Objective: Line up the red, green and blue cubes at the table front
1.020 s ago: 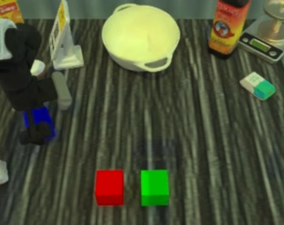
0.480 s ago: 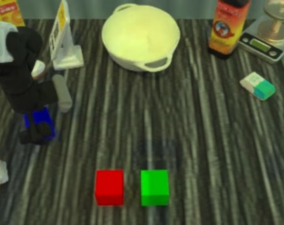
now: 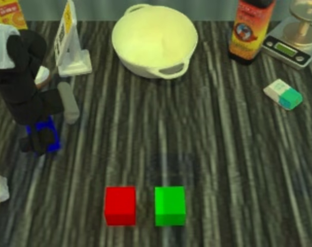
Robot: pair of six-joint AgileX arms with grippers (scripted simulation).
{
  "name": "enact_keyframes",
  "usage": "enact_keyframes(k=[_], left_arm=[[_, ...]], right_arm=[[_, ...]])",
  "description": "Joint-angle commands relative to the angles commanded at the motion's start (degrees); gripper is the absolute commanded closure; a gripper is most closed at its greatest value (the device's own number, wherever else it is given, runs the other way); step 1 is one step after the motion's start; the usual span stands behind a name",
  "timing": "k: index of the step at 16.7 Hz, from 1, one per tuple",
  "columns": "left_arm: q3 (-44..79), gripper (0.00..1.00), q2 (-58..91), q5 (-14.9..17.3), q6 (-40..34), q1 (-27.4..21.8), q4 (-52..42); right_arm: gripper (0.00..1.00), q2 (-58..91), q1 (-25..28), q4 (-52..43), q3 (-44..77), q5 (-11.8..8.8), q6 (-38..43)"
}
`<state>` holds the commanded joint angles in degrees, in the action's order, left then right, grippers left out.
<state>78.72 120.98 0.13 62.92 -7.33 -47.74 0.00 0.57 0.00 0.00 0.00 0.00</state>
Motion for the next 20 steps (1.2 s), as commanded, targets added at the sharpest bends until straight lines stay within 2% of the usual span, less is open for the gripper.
enact_keyframes(k=[1,2,11,20], left_arm=[[0.00,0.98,0.00,0.00,0.00,0.00,0.00],[0.00,1.00,0.00,0.00,0.00,0.00,0.00],[0.12,1.00,-0.27,0.02,0.02,0.06,-0.35],[8.49,1.00,-5.73,-0.01,-0.16,1.11,-14.23]], right_arm=[[0.00,0.00,0.00,0.00,0.00,0.00,0.00],[0.00,0.00,0.00,0.00,0.00,0.00,0.00],[0.00,0.00,0.00,0.00,0.00,0.00,0.00],[0.00,0.00,0.00,0.00,0.00,0.00,0.00]])
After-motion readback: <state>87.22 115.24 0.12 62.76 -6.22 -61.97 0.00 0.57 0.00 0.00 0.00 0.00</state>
